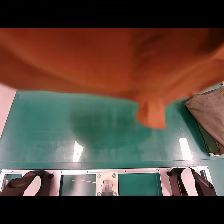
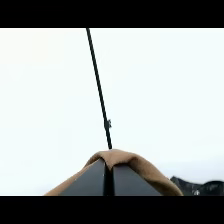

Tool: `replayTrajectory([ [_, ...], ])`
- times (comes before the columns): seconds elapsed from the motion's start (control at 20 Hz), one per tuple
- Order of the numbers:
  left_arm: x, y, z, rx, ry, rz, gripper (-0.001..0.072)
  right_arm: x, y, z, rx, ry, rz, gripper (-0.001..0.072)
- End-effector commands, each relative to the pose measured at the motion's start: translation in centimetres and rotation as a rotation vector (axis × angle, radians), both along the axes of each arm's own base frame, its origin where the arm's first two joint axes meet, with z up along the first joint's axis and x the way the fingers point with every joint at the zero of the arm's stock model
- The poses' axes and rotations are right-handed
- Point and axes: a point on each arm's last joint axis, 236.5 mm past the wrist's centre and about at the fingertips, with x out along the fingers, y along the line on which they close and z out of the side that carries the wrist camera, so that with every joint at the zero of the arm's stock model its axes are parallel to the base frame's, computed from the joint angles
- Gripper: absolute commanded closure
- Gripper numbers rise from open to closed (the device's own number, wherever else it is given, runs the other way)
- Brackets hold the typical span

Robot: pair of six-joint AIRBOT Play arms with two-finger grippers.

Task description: Fold the shirts.

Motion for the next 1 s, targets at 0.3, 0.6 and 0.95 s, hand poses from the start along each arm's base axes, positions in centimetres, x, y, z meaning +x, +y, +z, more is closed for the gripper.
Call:
replayTrajectory([
  [0.3,11.6,2.0,-17.6,-0.102,0.527,0.0,0.0685,9.1,-2.9,-17.2,0.256,0.356,0.16,0.0691],
  [0.6,22.5,3.2,-37.2,-0.262,0.86,0.004,0.0685,19.1,-6.1,-39.6,0.47,0.718,0.124,0.0691],
  [0.95,31.8,3.7,-49.0,-0.498,0.928,0.03,0.0686,29.5,-7.9,-51.3,0.58,0.892,0.165,0.0691],
])
